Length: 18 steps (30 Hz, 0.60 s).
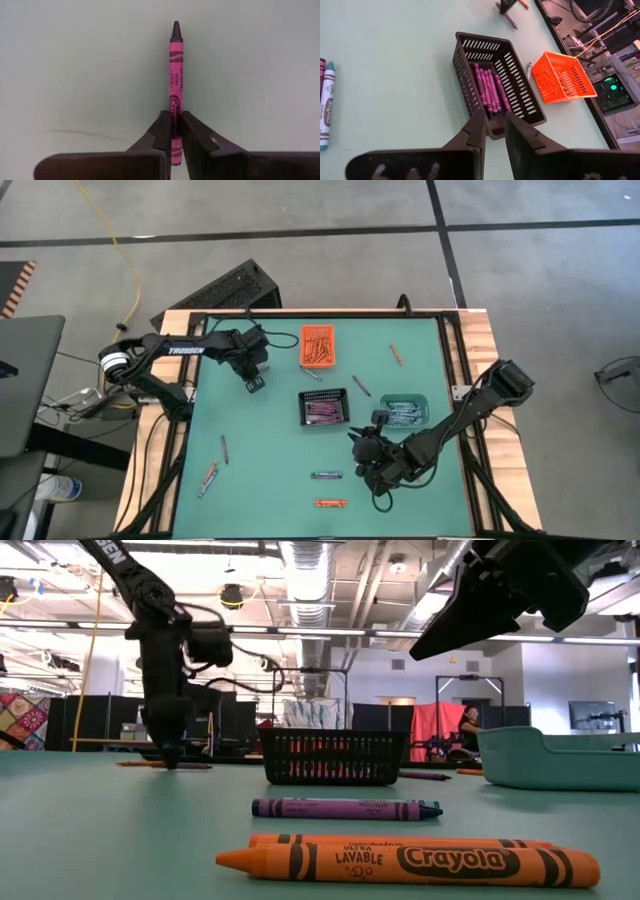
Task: Sort crayons
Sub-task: Put the violet crayon into the green bin
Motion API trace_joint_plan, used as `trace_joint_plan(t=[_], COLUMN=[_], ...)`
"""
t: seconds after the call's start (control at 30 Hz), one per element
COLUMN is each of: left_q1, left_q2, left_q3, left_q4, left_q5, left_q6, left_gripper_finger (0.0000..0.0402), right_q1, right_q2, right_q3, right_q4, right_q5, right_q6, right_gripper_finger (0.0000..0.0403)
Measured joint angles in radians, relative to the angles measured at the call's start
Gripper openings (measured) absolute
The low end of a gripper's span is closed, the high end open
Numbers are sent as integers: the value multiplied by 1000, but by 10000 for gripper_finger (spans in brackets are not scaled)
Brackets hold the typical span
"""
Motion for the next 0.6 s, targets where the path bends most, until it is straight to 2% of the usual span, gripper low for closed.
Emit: trace_joint_plan(t=[0.1,0.27,0.4,0.6], left_q1=[-14,-50,-123,-269], left_q2=[-38,-110,-139,-139], left_q3=[34,74,76,76], left_q4=[-11,24,118,297], left_q5=[41,49,122,125], left_q6=[-7,-72,-128,-147], left_gripper_finger=[15,15,15,15], right_q1=[-5,-6,-6,-6], right_q2=[0,0,0,0], right_q3=[0,0,0,0], right_q4=[0,0,2,5], right_q5=[0,0,1,1], right_q6=[0,0,1,3], right_gripper_finger=[72,72,72,72])
